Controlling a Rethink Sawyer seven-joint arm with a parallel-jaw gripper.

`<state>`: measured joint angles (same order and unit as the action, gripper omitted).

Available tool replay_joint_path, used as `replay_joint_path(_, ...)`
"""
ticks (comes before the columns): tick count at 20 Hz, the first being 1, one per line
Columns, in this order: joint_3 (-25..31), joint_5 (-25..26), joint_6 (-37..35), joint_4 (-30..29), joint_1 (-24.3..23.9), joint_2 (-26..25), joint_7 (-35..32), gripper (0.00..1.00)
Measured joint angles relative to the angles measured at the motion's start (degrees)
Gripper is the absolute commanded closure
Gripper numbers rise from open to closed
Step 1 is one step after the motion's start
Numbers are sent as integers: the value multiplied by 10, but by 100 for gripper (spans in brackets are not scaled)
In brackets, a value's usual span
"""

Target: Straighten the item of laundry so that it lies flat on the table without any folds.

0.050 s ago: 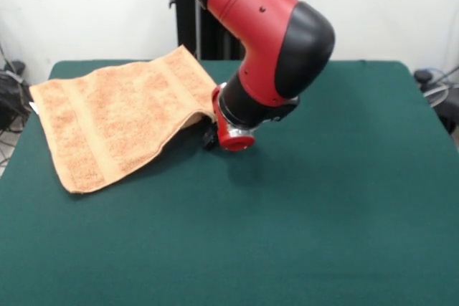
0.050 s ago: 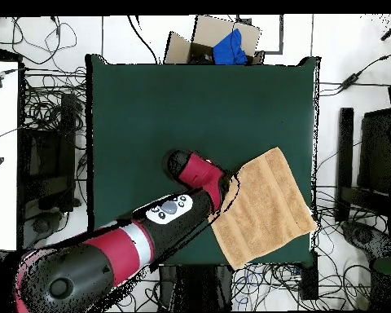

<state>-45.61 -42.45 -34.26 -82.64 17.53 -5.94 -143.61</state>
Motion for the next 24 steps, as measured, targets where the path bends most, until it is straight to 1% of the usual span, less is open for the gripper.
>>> replay_joint_path(7, -8, -1, 0, 0, 10, -7, -30, 100)
replay_joint_path(12, 0, -1, -2, -8, 0, 6, -31, 100)
replay_joint_path(18, 32, -1, -32, -33, -36, 53, -31, 100)
replay_joint_path(20, 55, -1, -75, -47, -67, 86, -31, 100)
replay_joint_path(24, 81, 4, -139, -60, -106, 122, -31, 100)
